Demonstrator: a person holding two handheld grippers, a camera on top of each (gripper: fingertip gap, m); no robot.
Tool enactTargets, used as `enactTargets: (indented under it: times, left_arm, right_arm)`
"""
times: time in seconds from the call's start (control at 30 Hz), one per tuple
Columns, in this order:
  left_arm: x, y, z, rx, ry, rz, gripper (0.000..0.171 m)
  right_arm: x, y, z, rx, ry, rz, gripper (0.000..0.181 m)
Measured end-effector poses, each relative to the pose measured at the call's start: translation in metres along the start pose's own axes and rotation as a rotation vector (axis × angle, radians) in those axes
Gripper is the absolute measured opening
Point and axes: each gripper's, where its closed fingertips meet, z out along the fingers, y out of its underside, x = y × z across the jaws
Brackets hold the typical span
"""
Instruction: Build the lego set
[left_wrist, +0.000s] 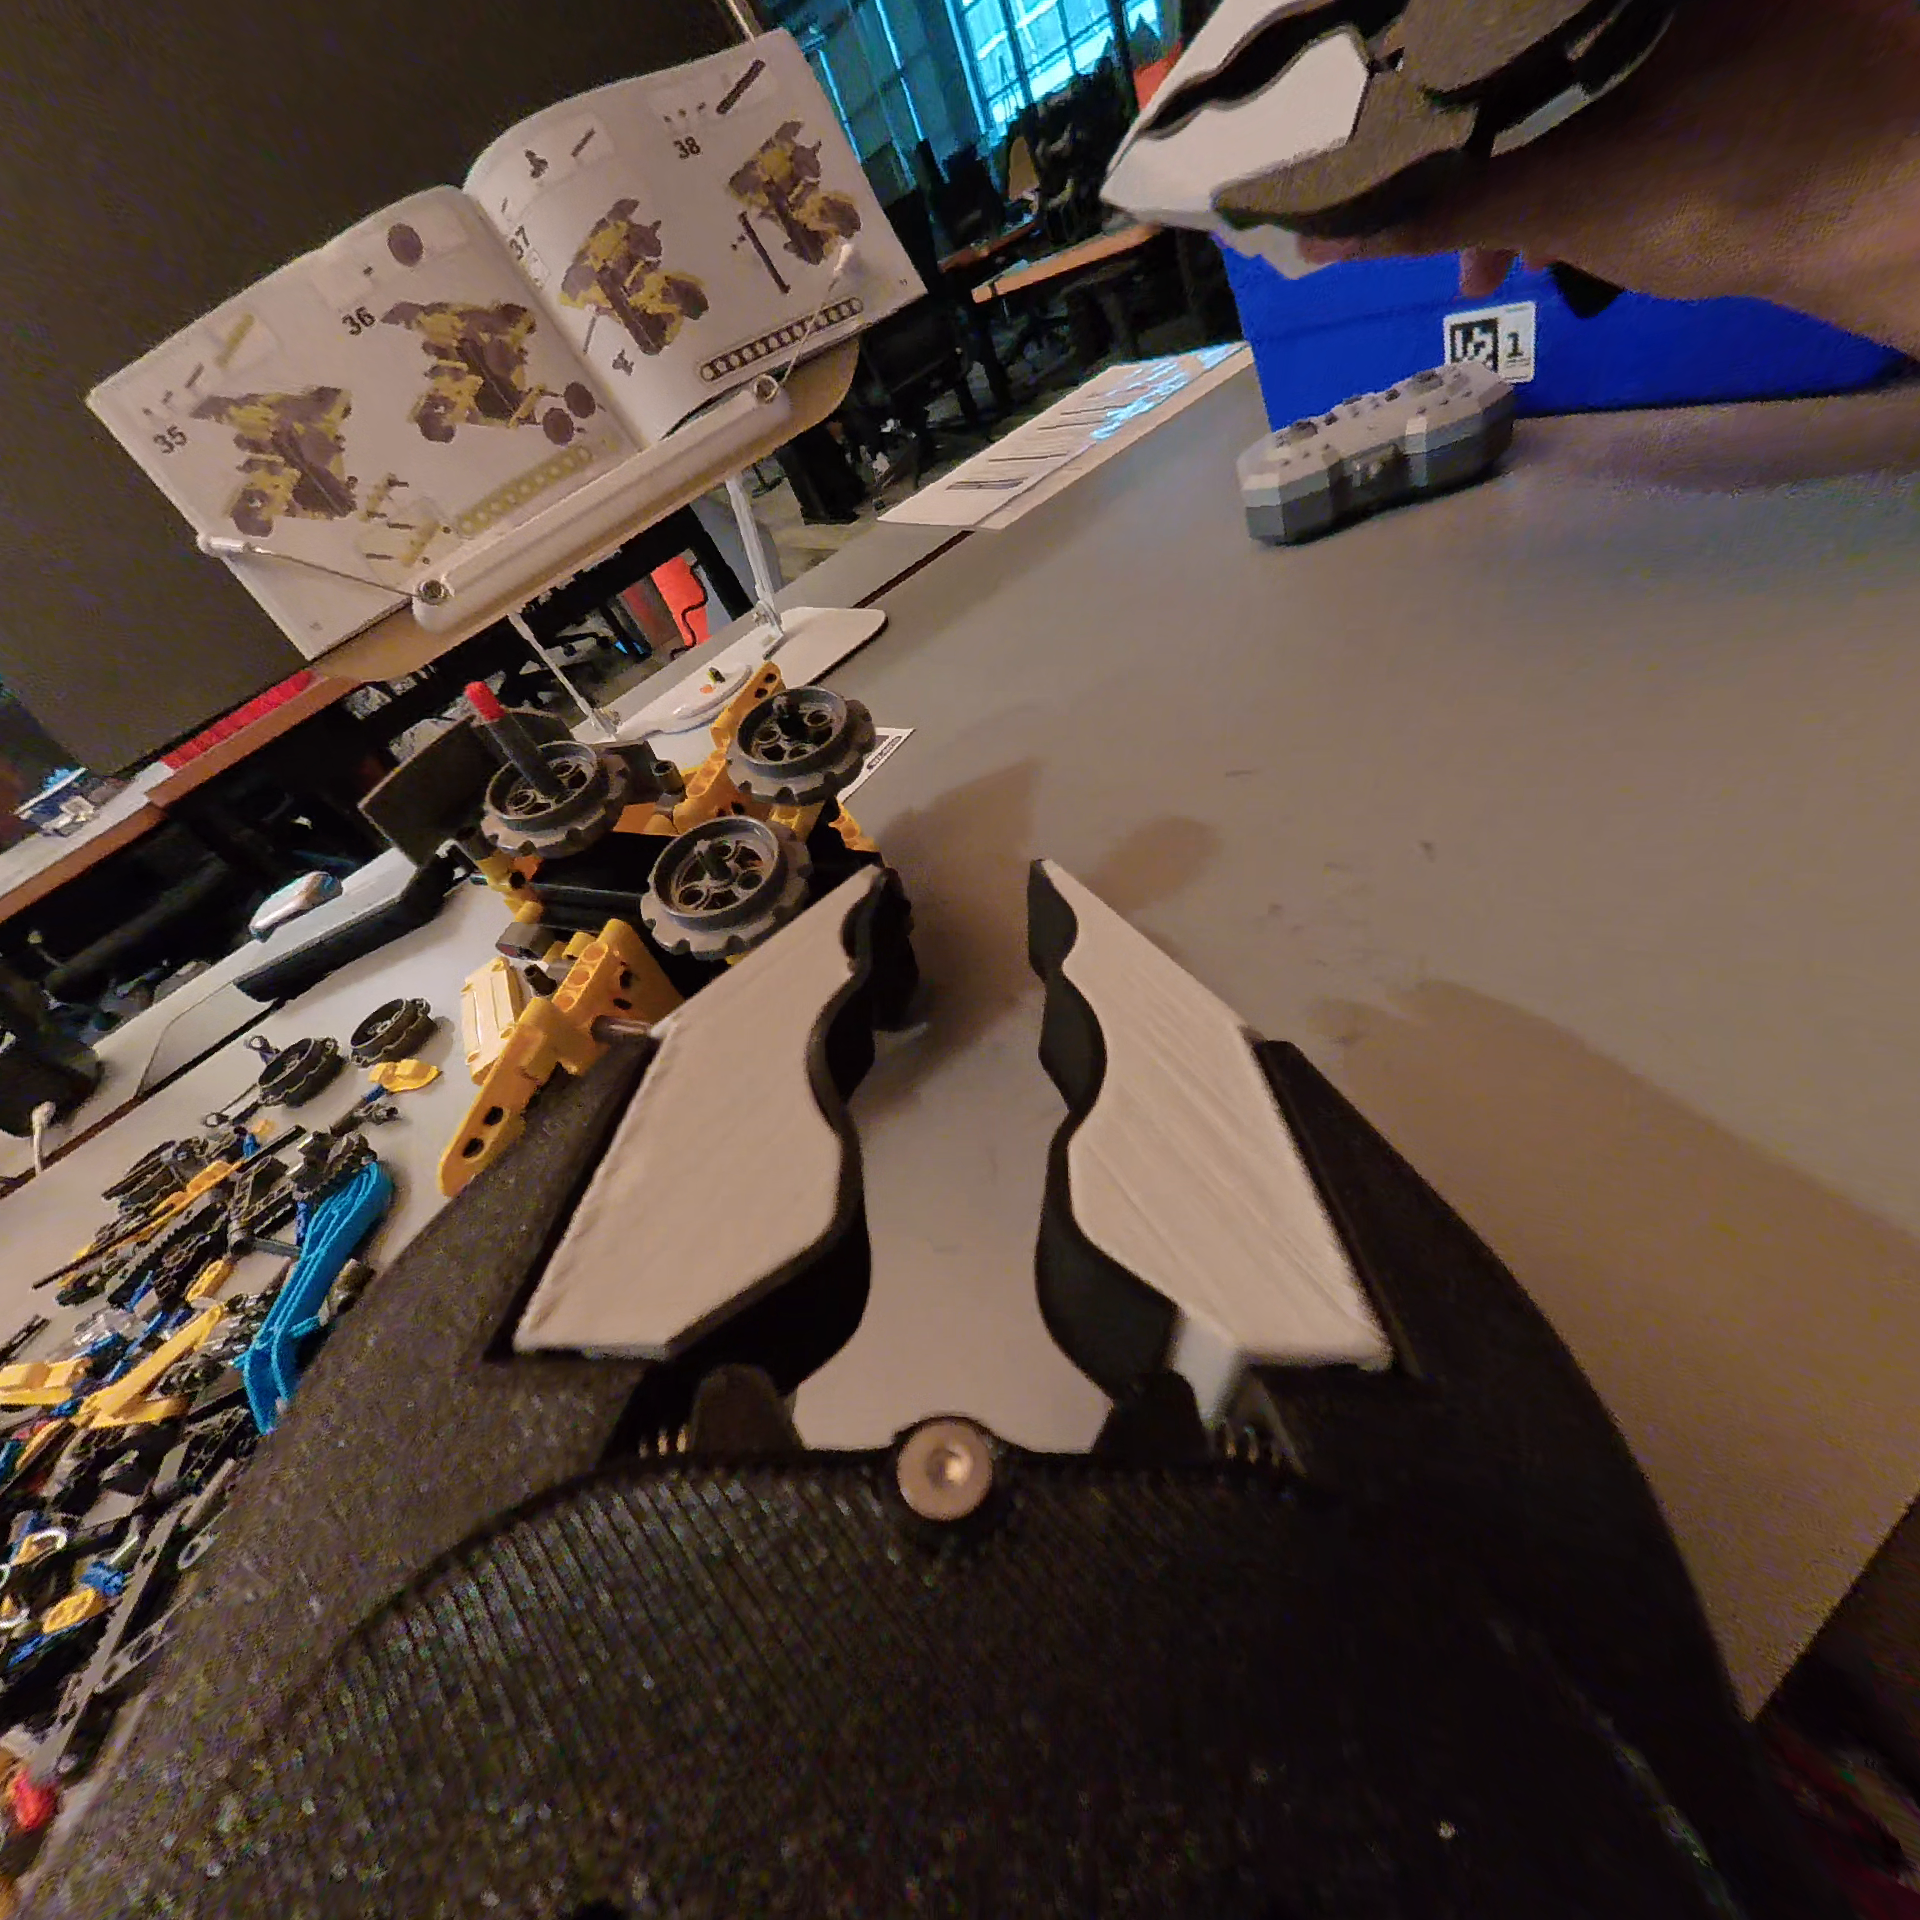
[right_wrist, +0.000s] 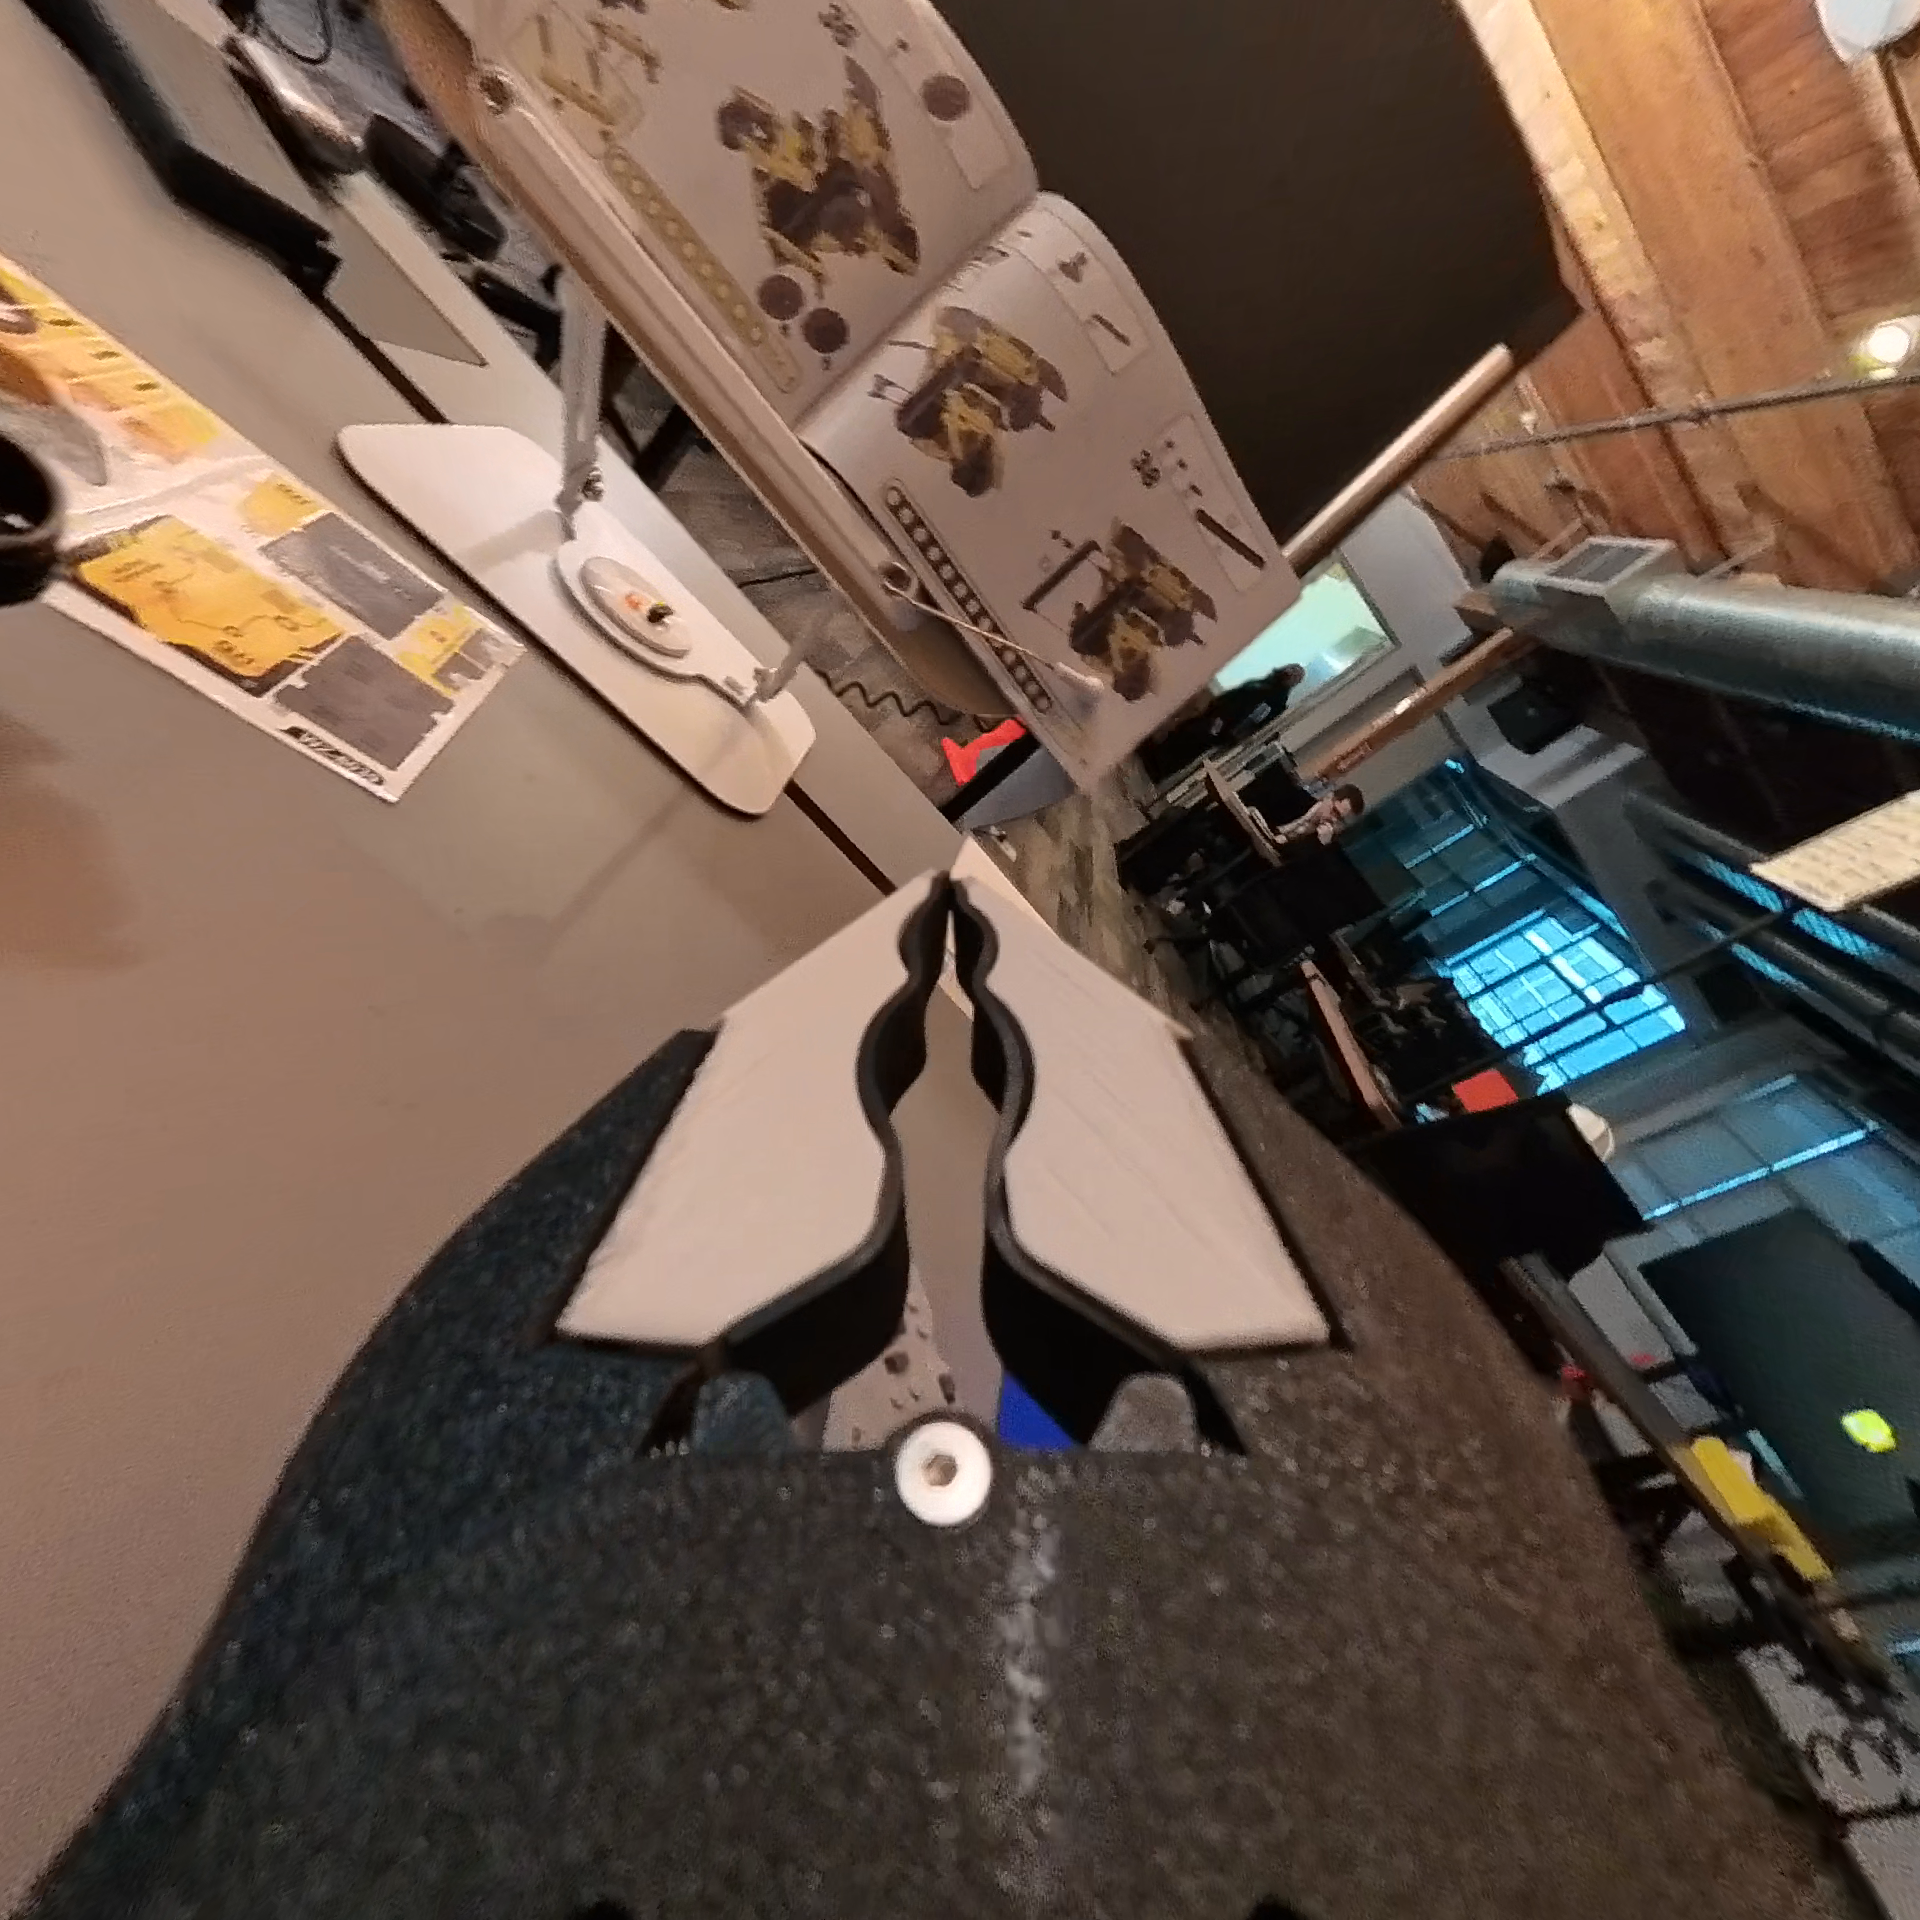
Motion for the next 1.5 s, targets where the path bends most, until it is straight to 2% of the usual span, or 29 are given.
enactTargets:
  times: [0.17,0.4,0.57,1.03,1.23,1.5]
  left_arm:
    - [0.006,0.004,0.004,-0.032,-0.005,0.064,0.028]
    - [0.011,0.010,0.008,-0.065,-0.022,0.134,0.030]
    - [0.013,0.014,0.011,-0.092,-0.024,0.165,0.030]
    - [0.006,0.008,0.007,-0.049,-0.071,0.165,0.041]
    - [0.008,0.006,0.005,-0.031,-0.076,0.190,0.042]
    - [0.002,0.003,0.003,-0.008,-0.092,0.149,0.045]
  right_arm:
    - [0.015,0.014,0.002,-0.021,0.028,0.084,0.000]
    - [0.014,0.014,0.001,-0.009,0.027,0.073,0.000]
    - [0.016,0.021,0.004,-0.017,0.015,0.136,0.000]
    - [-0.007,0.012,0.007,0.008,-0.058,0.137,0.000]
    - [-0.021,0.013,0.009,0.003,-0.106,0.130,0.004]
    - [-0.034,0.011,0.010,0.015,-0.164,0.136,0.014]
